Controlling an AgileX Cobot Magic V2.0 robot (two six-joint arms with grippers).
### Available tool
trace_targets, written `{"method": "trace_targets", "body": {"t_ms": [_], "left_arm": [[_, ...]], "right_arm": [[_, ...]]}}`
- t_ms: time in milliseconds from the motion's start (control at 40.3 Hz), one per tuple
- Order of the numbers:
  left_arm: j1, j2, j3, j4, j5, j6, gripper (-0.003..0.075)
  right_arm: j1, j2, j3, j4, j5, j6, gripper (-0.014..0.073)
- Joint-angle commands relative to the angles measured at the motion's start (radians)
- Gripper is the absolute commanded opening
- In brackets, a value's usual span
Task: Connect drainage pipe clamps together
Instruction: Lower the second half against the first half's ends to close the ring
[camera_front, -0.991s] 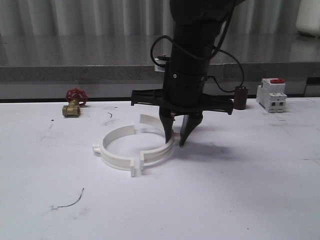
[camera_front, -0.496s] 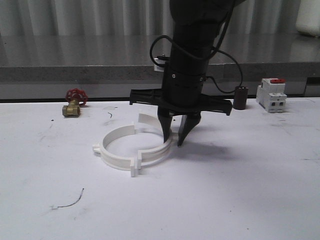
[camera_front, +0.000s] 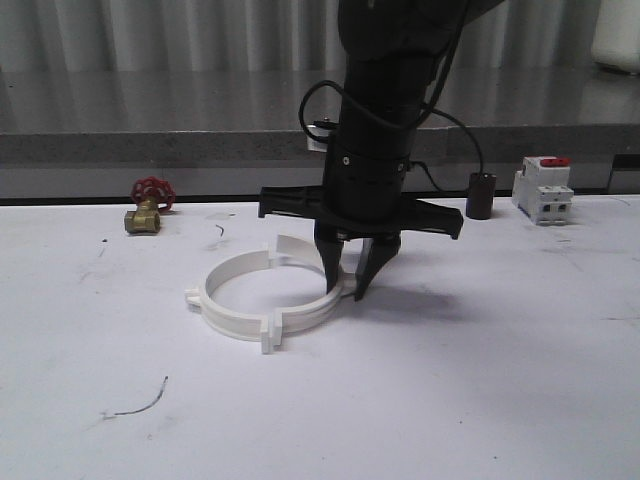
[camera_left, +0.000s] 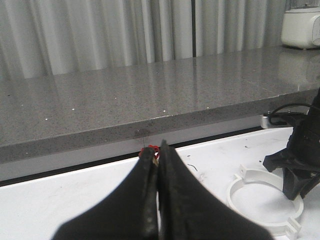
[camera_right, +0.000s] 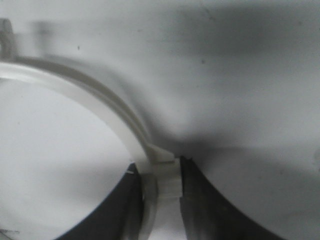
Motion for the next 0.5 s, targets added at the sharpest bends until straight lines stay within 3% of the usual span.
{"method": "trace_targets", "body": {"t_ms": [0, 223, 471], "left_arm": [[0.002, 0.009, -0.028, 0.002, -0.083, 0.000, -0.0020], [0.002, 0.009, -0.028, 0.002, -0.083, 0.000, -0.0020], [0.002, 0.009, -0.028, 0.002, -0.083, 0.000, -0.0020]], "right_arm": [[-0.001, -0.055, -0.032, 0.000, -0.011, -0.003, 0.0160], [-0.001, -0.055, -0.032, 0.002, -0.010, 0.009, 0.0176], [-0.001, -0.055, -0.032, 0.007, -0.010, 0.023, 0.0281]]}}
